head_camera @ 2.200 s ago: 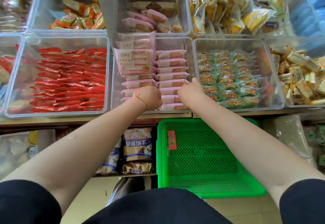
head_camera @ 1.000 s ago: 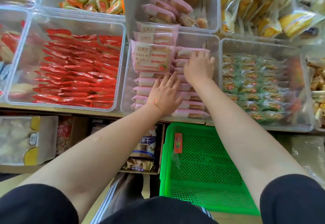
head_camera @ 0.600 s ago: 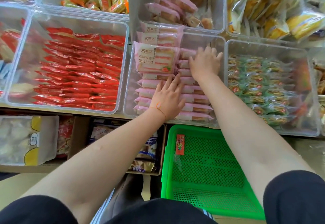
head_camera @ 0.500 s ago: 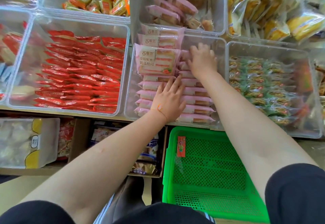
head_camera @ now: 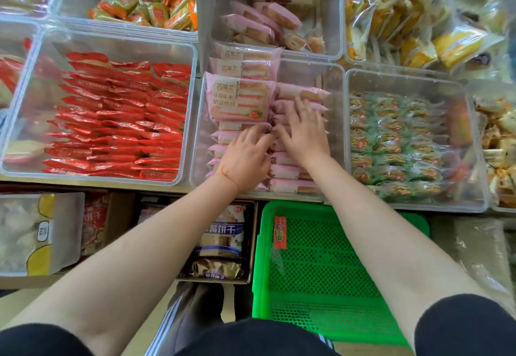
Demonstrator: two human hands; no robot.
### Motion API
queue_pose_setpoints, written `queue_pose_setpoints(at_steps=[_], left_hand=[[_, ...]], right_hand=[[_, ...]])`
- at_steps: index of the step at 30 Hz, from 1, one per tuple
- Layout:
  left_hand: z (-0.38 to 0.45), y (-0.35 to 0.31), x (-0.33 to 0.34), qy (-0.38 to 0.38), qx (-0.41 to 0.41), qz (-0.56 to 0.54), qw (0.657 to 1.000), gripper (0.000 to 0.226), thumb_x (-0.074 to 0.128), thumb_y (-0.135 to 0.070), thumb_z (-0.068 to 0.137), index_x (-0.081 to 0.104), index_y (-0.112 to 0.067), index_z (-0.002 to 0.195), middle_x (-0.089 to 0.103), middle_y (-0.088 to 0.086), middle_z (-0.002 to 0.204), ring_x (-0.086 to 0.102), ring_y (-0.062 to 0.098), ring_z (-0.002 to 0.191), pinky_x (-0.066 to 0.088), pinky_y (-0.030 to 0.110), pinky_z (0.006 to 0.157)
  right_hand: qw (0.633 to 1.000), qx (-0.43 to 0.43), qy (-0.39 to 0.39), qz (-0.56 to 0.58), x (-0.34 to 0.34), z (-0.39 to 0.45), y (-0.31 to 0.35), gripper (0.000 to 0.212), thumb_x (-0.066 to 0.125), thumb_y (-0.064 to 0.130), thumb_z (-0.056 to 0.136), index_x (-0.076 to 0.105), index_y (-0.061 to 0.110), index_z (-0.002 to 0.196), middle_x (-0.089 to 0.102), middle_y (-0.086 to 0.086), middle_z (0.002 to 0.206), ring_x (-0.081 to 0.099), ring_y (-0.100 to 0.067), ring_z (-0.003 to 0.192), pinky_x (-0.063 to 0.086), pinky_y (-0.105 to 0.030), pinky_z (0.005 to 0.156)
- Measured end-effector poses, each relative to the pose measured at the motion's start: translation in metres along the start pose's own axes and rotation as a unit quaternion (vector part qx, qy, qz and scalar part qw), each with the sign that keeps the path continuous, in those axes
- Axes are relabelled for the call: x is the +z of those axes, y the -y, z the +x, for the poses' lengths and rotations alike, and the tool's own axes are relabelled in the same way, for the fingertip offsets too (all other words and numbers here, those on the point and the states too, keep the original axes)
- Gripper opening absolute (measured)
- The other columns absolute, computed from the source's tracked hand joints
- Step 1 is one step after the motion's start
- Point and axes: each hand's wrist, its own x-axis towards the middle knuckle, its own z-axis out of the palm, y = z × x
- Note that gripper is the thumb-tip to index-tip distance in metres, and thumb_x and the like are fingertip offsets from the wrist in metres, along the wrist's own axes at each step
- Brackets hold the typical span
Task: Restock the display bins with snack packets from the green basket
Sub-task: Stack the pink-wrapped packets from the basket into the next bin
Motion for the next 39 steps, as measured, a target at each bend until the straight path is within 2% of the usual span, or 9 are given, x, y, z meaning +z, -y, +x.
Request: queue_pose_setpoints(at_steps=[4,6,9,13,16,19,26,33,39], left_hand=[[-0.009,0.019,-0.016,-0.021,-0.099,0.096,0.990,0.034,0.051,-0.025,0.087,0.054,-0.010,0.118,0.052,0.013,0.117,0.050,0.034,0.107,0.043,0.045,0.085],[-0.014,0.027,-0.019,-0.010,-0.130,0.119,0.984,0.034,0.051,-0.023,0.088,0.055,-0.010,0.119,0.051,0.015,0.117,0.048,0.034,0.108,0.044,0.043,0.084],[-0.013,0.028,-0.022,0.030,-0.104,0.148,0.983,0.036,0.049,-0.025,0.090,0.056,-0.013,0.123,0.053,0.015,0.121,0.046,0.034,0.115,0.043,0.043,0.087],[-0.012,0.033,-0.029,-0.003,-0.076,0.154,0.985,0.034,0.049,-0.025,0.089,0.060,-0.013,0.119,0.053,0.013,0.126,0.045,0.032,0.120,0.038,0.042,0.094],[-0.023,0.046,-0.035,-0.106,-0.055,0.163,0.979,0.049,0.057,-0.020,0.081,0.057,-0.010,0.129,0.042,0.019,0.146,0.034,0.037,0.137,0.027,0.049,0.111],[-0.032,0.059,-0.040,-0.108,-0.110,0.138,0.978,0.076,0.054,-0.024,0.086,0.023,-0.012,0.155,0.014,0.016,0.162,0.009,0.035,0.150,0.011,0.049,0.121],[-0.002,0.065,-0.054,-0.104,-0.103,0.103,0.984,0.085,0.047,-0.025,0.086,0.002,-0.015,0.158,-0.003,0.010,0.165,-0.005,0.027,0.152,0.011,0.046,0.123],[0.014,0.081,-0.047,-0.047,-0.108,0.126,0.985,0.089,0.046,-0.022,0.087,-0.008,-0.025,0.157,-0.001,0.014,0.165,-0.002,0.031,0.152,0.029,0.048,0.114],[0.011,0.081,-0.044,-0.062,-0.102,0.121,0.985,0.089,0.044,-0.023,0.084,-0.007,-0.023,0.157,-0.005,0.016,0.164,-0.003,0.034,0.152,0.031,0.048,0.112]], right_hand=[[0.989,0.148,0.009,-0.011,0.004,-0.016,0.003,0.064,0.019,0.045,0.105,0.006,0.012,0.158,0.000,-0.011,0.166,-0.003,-0.025,0.153,0.003,-0.045,0.124],[0.993,0.113,0.018,0.000,0.008,-0.022,0.015,0.066,0.016,0.049,0.104,0.001,0.015,0.159,-0.005,-0.009,0.165,-0.006,-0.025,0.152,0.001,-0.045,0.124],[0.994,0.062,0.078,-0.045,0.010,-0.030,0.017,0.066,0.014,0.054,0.103,0.004,0.020,0.159,-0.002,-0.006,0.165,-0.002,-0.025,0.153,0.004,-0.048,0.123],[0.984,0.174,0.032,-0.031,-0.015,-0.020,0.018,0.055,0.036,0.023,0.102,0.023,0.008,0.154,0.019,-0.014,0.162,0.016,-0.029,0.150,0.015,-0.045,0.122],[0.992,0.042,-0.118,-0.026,-0.032,-0.014,0.042,0.039,0.050,0.011,0.089,0.056,0.006,0.127,0.056,-0.018,0.130,0.051,-0.035,0.122,0.040,-0.052,0.105],[0.976,-0.129,-0.172,-0.039,-0.034,-0.010,0.076,0.035,0.046,0.007,0.083,0.065,0.004,0.112,0.061,-0.020,0.107,0.057,-0.038,0.095,0.050,-0.050,0.078],[0.983,-0.077,-0.029,-0.161,-0.044,0.028,0.116,0.070,0.031,0.038,0.096,0.004,0.021,0.159,-0.001,-0.018,0.164,0.001,-0.041,0.150,0.008,-0.059,0.120],[0.984,-0.079,0.009,-0.162,-0.055,0.045,0.110,0.074,0.050,0.021,0.096,0.011,0.038,0.156,-0.002,-0.014,0.165,-0.005,-0.039,0.151,0.000,-0.060,0.120],[0.989,-0.047,0.049,-0.130,-0.062,0.067,0.109,0.103,0.071,0.044,0.082,0.004,0.022,0.157,0.004,-0.019,0.163,0.003,-0.038,0.151,0.007,-0.056,0.121]])
